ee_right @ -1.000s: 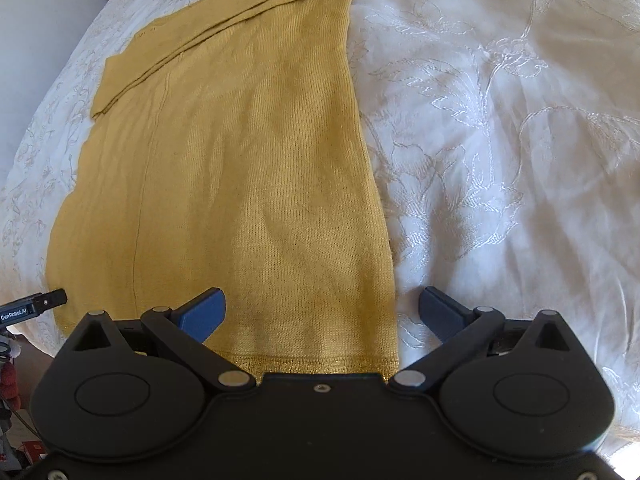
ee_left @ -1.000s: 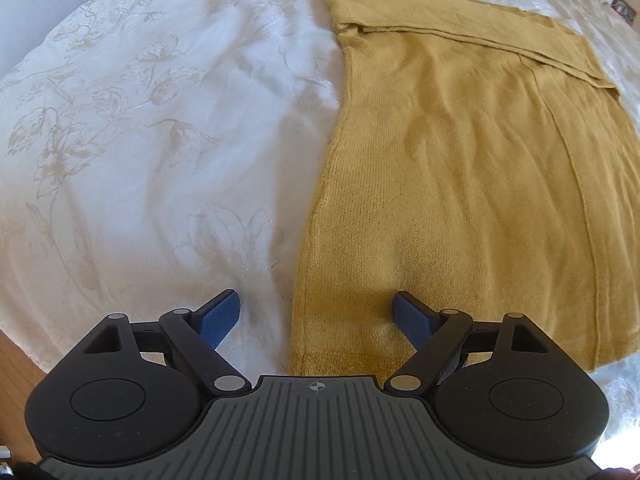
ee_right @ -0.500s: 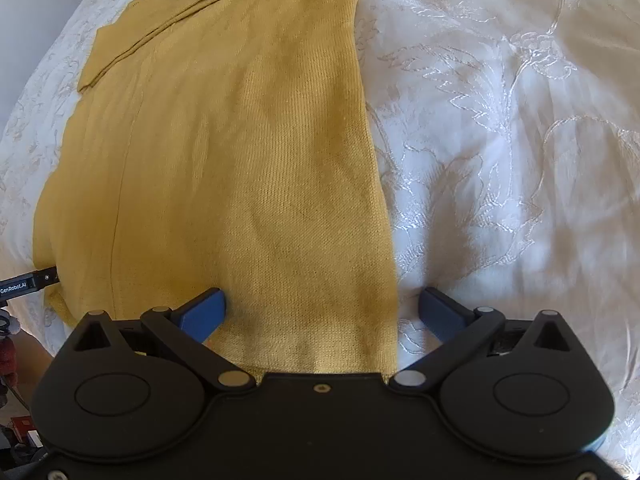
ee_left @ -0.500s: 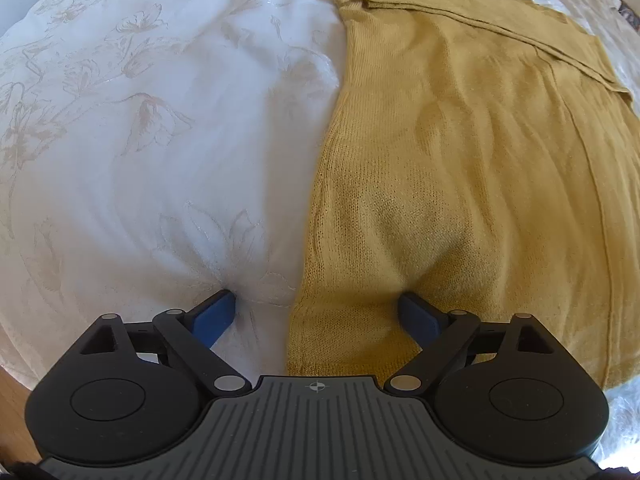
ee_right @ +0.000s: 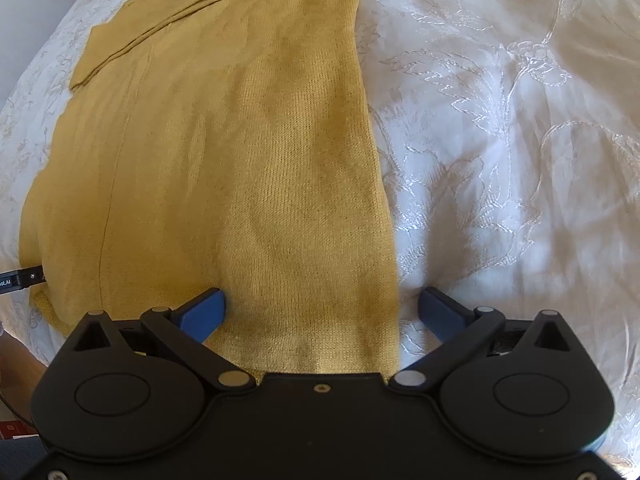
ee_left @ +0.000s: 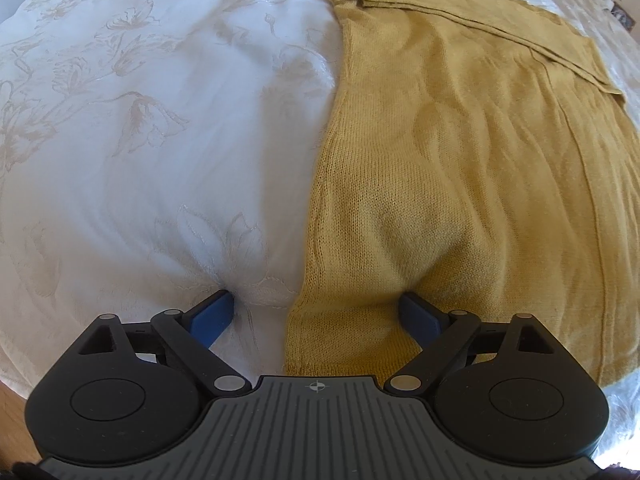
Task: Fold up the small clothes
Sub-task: 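Move the left tool to the sweater's hem edge and close on it, then lift the hem with the left tool and fold it toward the collar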
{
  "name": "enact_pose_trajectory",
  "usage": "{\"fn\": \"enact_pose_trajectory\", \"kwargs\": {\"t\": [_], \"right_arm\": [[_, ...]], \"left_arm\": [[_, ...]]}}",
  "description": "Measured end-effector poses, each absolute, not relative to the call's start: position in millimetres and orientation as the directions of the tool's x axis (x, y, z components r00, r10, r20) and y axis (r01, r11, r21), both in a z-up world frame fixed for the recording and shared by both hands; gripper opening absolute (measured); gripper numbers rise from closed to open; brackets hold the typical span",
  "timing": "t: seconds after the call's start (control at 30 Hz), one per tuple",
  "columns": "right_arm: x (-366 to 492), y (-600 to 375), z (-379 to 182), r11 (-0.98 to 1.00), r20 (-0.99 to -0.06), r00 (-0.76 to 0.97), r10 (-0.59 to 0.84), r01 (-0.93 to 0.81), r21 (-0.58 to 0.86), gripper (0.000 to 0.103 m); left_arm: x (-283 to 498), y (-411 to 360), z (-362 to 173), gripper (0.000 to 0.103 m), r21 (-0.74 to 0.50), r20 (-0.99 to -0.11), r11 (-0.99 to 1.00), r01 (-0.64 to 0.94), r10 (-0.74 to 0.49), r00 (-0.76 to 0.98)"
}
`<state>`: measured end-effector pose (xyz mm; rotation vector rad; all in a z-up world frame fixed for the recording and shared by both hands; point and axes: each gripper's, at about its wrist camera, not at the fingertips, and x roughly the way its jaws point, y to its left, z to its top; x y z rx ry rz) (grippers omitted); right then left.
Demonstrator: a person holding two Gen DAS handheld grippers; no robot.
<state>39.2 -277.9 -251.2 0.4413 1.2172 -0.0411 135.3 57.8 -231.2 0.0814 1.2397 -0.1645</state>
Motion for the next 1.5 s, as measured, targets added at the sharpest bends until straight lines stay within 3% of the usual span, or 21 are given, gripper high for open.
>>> {"fn": "enact_pose_trajectory", "kwargs": {"t": [0.47, 0.57, 0.73, 1.0, 1.27, 1.4, 1.47, 1.5], "right_arm": [[41, -279, -253, 0.913, -0.901, 0.387, 0.195, 0.263, 0.311, 0.103], [38, -278, -252, 0.909, -0.897, 0.395, 0.196, 0.270, 0.318, 0.103], [35, -284, -252, 0.898, -0.890, 0.405, 0.211, 0.280, 0.340, 0.103], [31, -303, -250, 0.883, -0.866, 0.426, 0.261, 0.258, 0.393, 0.103], [20, -319, -246, 0.850, -0.828, 0.450, 0.335, 0.234, 0.472, 0.102], [8, -321, -244, 0.839, -0.816, 0.462, 0.347, 0.236, 0.490, 0.088], [0, -321, -244, 0.832, -0.817, 0.462, 0.346, 0.251, 0.494, 0.071], [-1, -323, -244, 0.830, -0.817, 0.463, 0.345, 0.256, 0.496, 0.057]], "left_arm": [[125, 63, -227, 0.088, -0.043, -0.930, 0.982, 0.185, -0.107, 0.352], [123, 64, -223, 0.079, -0.055, -0.925, 0.978, 0.201, -0.126, 0.358], [114, 62, -216, 0.057, -0.088, -0.918, 0.968, 0.235, -0.171, 0.359], [106, 55, -211, 0.033, -0.110, -0.911, 0.955, 0.274, -0.207, 0.357], [105, 51, -209, 0.031, -0.077, -0.916, 0.960, 0.268, -0.174, 0.360], [106, 50, -210, 0.031, -0.069, -0.921, 0.964, 0.256, -0.160, 0.355], [107, 48, -210, 0.031, -0.064, -0.925, 0.965, 0.254, -0.153, 0.348], [108, 47, -209, 0.029, -0.064, -0.927, 0.965, 0.256, -0.153, 0.343]]}}
